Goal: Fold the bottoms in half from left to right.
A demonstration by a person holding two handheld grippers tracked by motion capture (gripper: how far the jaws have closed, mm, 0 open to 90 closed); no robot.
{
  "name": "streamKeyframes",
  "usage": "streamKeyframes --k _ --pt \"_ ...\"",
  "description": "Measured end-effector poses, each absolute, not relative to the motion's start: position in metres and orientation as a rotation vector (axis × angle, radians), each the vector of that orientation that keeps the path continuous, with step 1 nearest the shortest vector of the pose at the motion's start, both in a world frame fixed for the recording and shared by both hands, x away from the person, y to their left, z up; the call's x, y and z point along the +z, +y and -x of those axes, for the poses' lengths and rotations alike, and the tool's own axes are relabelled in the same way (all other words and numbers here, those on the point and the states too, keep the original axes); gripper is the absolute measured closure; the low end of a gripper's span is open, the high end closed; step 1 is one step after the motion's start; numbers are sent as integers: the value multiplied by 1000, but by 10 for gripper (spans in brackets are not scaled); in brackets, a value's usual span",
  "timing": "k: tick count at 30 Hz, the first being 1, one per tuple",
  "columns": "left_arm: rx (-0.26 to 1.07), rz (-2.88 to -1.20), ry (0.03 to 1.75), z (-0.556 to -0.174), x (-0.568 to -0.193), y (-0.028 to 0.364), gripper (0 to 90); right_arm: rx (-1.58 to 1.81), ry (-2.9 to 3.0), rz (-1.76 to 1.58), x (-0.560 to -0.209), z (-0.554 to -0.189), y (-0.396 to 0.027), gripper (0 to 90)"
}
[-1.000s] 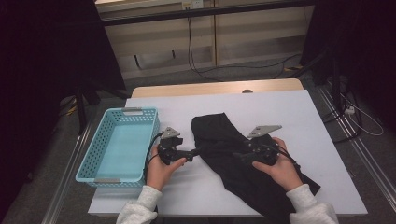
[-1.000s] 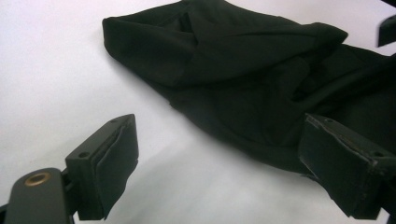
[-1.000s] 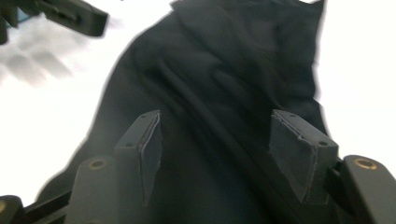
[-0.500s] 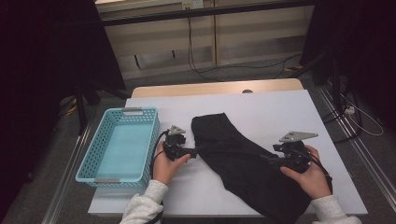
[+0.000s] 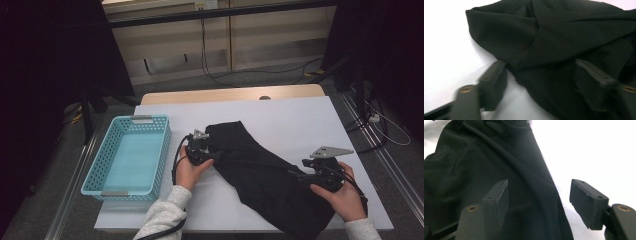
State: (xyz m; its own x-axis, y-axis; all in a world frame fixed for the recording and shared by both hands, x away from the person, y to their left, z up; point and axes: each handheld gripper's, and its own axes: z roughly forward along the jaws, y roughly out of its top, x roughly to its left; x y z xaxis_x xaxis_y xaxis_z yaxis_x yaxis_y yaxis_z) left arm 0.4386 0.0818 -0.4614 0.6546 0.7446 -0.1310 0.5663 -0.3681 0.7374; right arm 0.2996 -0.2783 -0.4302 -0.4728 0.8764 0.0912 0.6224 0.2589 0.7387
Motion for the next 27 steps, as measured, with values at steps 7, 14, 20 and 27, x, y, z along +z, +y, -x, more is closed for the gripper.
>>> streamKeyframes --k 7,14,20,27 --pt "195 -2062 1048 -436 -459 76 730 1041 2183 -1381 -429 -296 -283 322" --pt "164 -2066 1086 -441 -455 84 811 1032 2180 -1385 -428 -295 -285 325" --pt "236 -2047 1163 -444 -450 110 812 1007 2177 -1387 -427 -290 -290 327" --pt "263 -2030 1179 -444 -449 116 811 976 2200 -1477 -438 -281 -300 354"
